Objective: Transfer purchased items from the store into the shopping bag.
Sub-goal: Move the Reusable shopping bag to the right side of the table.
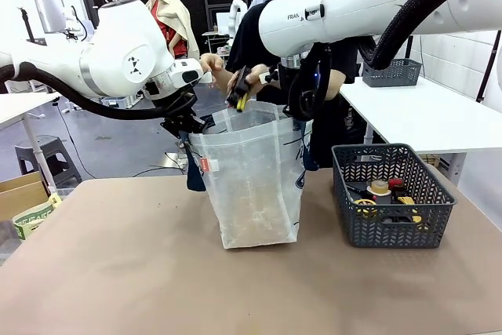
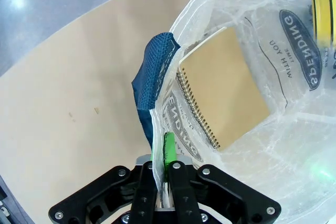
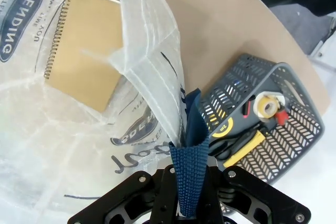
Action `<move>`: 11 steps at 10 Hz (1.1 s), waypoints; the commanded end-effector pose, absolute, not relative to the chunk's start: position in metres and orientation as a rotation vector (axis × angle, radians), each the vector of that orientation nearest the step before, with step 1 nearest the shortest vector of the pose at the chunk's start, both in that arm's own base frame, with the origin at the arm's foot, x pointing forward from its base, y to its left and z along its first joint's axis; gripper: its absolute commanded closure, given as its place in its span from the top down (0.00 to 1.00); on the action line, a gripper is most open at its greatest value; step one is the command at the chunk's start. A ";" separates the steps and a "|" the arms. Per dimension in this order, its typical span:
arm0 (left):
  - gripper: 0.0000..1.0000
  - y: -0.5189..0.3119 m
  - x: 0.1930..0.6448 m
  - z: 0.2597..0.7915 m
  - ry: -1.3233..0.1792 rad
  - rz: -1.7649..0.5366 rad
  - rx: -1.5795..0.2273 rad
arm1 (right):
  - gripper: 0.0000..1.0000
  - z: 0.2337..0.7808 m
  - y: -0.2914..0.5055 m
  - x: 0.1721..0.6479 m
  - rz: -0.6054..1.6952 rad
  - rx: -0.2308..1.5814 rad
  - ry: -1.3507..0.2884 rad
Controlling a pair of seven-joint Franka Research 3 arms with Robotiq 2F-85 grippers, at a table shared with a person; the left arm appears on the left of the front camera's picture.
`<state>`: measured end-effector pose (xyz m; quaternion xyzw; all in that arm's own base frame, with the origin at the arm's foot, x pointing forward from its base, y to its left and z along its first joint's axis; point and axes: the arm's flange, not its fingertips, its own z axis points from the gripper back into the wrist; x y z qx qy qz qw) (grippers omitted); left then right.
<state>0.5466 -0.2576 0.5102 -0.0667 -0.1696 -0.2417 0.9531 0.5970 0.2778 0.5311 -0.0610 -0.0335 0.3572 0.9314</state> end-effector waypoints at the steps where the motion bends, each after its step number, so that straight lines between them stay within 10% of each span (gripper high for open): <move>1: 0.00 -0.253 0.546 0.512 -0.349 -0.459 -0.124 | 0.00 0.531 0.272 0.595 0.708 -0.120 -0.076; 11: 0.00 -0.254 0.548 0.510 -0.341 -0.466 -0.137 | 0.00 0.536 0.269 0.600 0.676 -0.115 -0.087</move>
